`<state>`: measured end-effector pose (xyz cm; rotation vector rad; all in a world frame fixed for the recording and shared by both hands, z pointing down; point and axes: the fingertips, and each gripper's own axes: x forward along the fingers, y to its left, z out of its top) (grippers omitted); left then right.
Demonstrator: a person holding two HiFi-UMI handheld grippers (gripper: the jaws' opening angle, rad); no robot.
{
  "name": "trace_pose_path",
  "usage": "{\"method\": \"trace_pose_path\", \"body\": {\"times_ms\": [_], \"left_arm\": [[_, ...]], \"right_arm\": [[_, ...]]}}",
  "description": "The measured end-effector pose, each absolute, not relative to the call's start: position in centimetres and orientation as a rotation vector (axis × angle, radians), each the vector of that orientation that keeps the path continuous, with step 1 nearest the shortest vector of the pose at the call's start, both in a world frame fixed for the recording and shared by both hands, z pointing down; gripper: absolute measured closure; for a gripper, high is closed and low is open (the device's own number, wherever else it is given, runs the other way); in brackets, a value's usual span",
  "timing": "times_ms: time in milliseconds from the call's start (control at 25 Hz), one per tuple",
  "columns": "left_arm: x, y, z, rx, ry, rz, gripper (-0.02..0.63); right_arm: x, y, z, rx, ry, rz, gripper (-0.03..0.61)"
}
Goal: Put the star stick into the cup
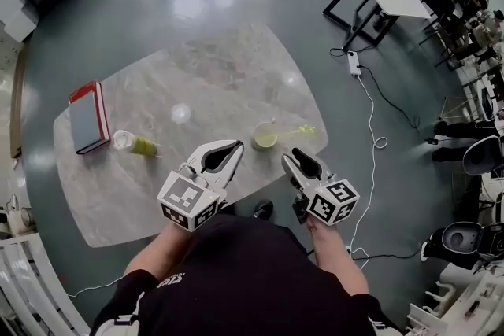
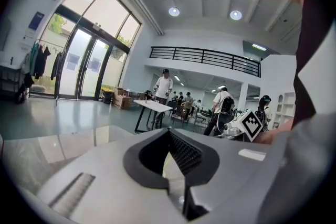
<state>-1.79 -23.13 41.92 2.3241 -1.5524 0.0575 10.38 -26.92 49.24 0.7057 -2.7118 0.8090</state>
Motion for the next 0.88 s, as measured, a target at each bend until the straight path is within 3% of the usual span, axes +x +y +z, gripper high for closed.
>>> {"method": "trace_pose_path", "body": {"times_ms": [480, 880], "left_arm": [[0.0, -21.8, 34.6, 2.393, -1.726, 0.025, 0.612], [0.9, -21.8, 33.4, 2.413, -1.747, -0.002, 0.612]], "right_arm": [[12.8, -25.8, 36.1, 0.594, -3.032, 0.631, 0.559], [13.9, -25.5, 33.8, 0.581, -3.087, 0.503, 0.566]]}}
